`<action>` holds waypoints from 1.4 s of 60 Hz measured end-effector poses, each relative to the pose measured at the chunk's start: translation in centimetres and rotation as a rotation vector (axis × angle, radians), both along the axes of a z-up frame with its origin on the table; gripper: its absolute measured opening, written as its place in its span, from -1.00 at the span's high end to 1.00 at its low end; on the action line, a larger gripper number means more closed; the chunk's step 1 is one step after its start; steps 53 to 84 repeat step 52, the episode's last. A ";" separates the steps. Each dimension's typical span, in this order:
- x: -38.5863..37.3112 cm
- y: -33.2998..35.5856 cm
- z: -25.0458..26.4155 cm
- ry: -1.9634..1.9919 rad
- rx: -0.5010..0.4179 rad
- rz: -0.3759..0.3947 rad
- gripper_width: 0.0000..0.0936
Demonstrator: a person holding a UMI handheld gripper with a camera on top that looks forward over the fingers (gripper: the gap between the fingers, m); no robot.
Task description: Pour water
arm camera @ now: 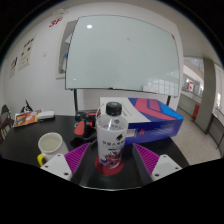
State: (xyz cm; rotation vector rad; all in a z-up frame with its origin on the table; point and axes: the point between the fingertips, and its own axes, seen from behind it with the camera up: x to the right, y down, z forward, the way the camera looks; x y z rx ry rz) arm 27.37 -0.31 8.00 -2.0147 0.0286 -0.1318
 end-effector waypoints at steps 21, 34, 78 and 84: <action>-5.2 -18.2 6.2 -0.033 -0.029 -0.031 -0.81; -7.7 -26.2 7.5 -0.021 -0.029 -0.024 -0.81; -7.1 -29.0 8.8 -0.018 -0.013 -0.035 -0.80; -7.1 -29.0 8.8 -0.018 -0.013 -0.035 -0.80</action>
